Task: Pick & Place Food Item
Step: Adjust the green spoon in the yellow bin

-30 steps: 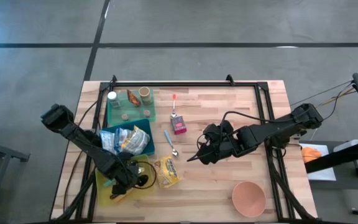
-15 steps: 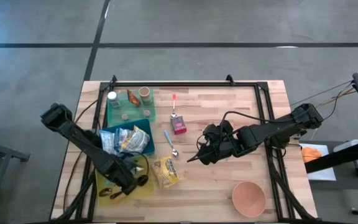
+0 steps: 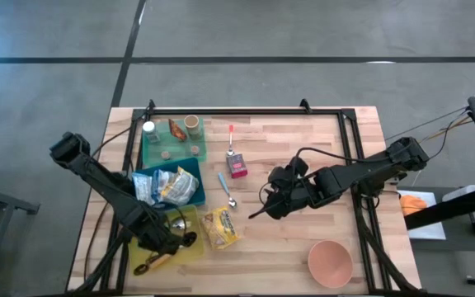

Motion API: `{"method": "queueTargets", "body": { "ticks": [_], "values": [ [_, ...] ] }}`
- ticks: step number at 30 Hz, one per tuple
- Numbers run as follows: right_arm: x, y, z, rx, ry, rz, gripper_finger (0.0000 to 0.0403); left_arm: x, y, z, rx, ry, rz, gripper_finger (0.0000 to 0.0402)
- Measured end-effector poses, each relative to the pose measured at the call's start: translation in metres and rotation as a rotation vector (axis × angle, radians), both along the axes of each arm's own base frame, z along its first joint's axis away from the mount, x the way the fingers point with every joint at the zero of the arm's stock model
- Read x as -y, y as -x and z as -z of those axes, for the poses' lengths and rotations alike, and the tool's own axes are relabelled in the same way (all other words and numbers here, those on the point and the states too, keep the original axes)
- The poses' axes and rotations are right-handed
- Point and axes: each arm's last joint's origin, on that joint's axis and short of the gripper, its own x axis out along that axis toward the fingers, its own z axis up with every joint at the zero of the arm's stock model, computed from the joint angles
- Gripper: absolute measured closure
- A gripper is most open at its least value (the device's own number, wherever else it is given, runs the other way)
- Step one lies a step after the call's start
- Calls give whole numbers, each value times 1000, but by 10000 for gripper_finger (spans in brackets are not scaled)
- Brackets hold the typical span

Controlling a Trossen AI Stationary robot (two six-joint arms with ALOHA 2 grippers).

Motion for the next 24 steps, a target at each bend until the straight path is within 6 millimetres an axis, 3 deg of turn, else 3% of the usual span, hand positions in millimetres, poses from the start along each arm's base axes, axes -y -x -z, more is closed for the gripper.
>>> {"method": "queueTargets", "body": {
  "ticks": [7,14,19,24],
  "values": [
    [14,7,3,-169,192,-58,140,3,-6,-3,-84,61,-268,389],
    [27,27,-2,-325,289,-80,140,-31,-26,-6,-170,-27,-452,389],
    [25,55,-32,-235,273,-161,140,-54,-42,-1,-148,-83,-575,389],
    [35,92,-67,-51,214,-151,140,-59,-55,17,-194,-136,-629,389]
  ]
}}
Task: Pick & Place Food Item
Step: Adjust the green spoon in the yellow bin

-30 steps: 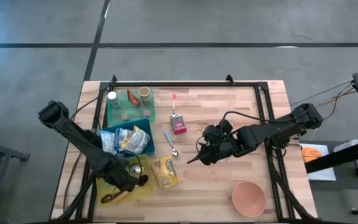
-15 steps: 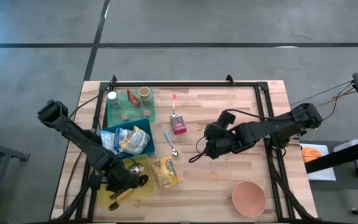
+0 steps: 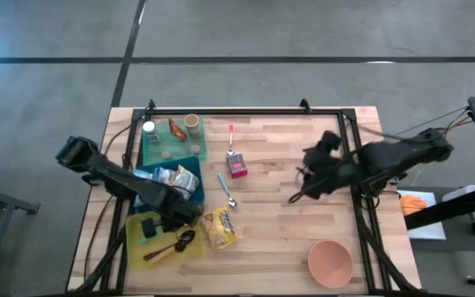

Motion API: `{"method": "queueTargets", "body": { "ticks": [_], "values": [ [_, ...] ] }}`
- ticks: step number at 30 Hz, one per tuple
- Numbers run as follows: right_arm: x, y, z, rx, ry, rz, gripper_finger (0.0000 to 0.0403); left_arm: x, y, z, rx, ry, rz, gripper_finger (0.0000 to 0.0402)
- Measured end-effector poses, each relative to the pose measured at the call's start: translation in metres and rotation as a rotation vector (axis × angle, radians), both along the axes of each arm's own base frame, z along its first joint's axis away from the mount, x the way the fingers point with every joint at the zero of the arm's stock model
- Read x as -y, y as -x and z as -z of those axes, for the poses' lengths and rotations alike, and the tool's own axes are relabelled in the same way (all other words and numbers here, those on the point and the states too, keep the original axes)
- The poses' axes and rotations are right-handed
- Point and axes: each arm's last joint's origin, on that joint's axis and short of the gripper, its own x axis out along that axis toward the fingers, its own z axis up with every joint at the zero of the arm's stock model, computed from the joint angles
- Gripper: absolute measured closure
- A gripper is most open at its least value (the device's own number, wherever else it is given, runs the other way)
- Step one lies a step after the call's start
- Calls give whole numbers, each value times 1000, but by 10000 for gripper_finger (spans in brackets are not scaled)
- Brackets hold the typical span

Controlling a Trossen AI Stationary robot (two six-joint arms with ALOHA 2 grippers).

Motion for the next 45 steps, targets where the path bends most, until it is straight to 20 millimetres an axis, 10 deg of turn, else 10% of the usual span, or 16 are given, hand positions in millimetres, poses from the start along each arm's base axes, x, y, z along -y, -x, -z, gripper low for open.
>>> {"method": "queueTargets", "body": {
  "ticks": [15,45],
  "values": [
    [25,74,-44,217,-116,-162,140,3,-43,22,-76,-119,-48,389],
    [27,82,-46,240,-139,-166,140,-11,-30,29,-144,-265,-58,356]
  ]
}}
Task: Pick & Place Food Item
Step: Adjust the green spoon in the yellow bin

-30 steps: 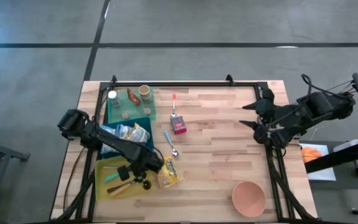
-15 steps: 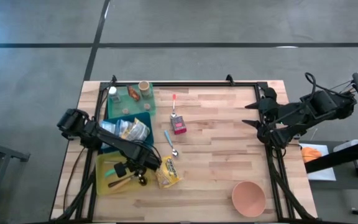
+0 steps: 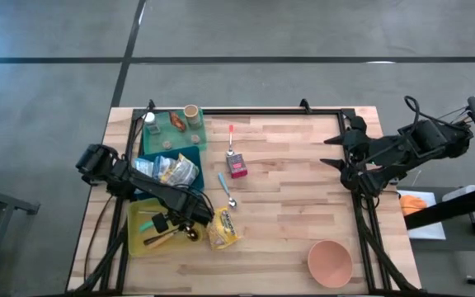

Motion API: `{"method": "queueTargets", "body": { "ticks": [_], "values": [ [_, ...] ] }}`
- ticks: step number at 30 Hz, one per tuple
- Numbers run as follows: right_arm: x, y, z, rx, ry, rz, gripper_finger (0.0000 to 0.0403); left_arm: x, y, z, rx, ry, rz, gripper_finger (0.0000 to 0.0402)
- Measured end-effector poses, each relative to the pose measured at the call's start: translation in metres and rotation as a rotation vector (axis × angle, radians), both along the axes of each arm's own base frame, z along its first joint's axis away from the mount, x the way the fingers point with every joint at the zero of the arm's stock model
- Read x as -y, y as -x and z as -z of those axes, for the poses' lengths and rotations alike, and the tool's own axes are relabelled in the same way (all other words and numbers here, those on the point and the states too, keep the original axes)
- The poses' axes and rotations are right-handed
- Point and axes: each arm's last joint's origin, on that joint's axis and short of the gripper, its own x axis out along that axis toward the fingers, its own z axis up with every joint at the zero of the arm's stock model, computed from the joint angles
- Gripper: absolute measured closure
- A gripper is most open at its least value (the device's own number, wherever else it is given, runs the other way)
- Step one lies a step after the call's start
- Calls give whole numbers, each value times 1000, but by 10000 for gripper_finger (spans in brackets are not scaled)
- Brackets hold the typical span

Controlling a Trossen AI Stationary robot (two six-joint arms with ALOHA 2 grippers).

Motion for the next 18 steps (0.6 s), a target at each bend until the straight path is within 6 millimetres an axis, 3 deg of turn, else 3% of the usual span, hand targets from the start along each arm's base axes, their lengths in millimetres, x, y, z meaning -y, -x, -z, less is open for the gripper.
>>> {"method": "queueTargets", "body": {
  "ticks": [9,18],
  "values": [
    [0,-1,-1,12,-10,4,140,1,-2,0,24,17,85,335],
    [-1,-1,-1,18,-29,-9,140,3,-6,1,76,48,177,202]
  ]
}}
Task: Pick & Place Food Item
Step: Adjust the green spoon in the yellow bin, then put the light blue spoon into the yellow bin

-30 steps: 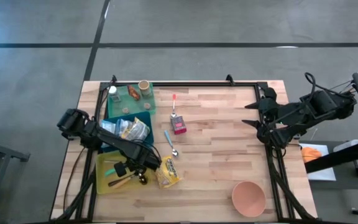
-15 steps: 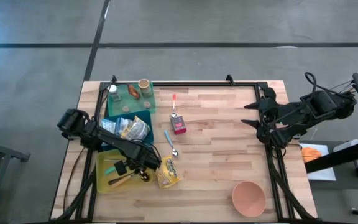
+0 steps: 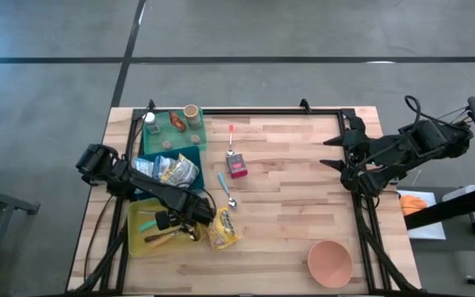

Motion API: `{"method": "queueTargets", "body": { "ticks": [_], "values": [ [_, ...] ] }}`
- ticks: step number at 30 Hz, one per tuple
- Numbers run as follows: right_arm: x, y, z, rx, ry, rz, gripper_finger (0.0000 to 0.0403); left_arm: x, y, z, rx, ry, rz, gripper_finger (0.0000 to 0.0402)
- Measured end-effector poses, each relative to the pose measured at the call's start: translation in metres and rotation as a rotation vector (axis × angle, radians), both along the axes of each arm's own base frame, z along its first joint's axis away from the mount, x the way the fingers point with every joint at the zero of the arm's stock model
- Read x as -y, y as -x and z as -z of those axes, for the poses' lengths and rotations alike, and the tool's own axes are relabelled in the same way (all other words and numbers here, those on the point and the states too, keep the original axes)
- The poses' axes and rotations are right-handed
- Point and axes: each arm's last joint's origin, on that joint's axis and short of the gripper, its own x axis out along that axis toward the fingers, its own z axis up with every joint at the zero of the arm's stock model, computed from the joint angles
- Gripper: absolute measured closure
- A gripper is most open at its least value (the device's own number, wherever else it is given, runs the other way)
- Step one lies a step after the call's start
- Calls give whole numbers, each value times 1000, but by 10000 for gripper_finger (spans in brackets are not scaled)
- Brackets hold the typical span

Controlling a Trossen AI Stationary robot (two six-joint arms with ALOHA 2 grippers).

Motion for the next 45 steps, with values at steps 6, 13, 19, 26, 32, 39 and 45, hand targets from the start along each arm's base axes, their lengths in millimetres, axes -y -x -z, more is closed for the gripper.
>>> {"method": "queueTargets", "body": {
  "ticks": [6,13,19,26,32,39,45],
  "values": [
    [-1,0,0,-7,-17,-24,140,3,-9,-8,72,52,291,155],
    [-2,0,1,-17,-39,-54,140,5,-15,-30,65,69,577,152],
    [-4,-2,1,-27,-52,-83,140,5,-20,-51,64,58,1144,152],
    [-10,-20,7,-48,-77,-37,140,4,1,-45,-114,216,1845,152],
    [-18,-51,18,-7,-138,214,140,-9,21,-40,-226,168,1815,163],
    [-23,-71,30,35,-253,398,140,-37,20,-81,162,-98,1515,220],
    [-22,-76,34,10,-248,403,140,-76,13,-106,252,-215,1614,265]
  ]
}}
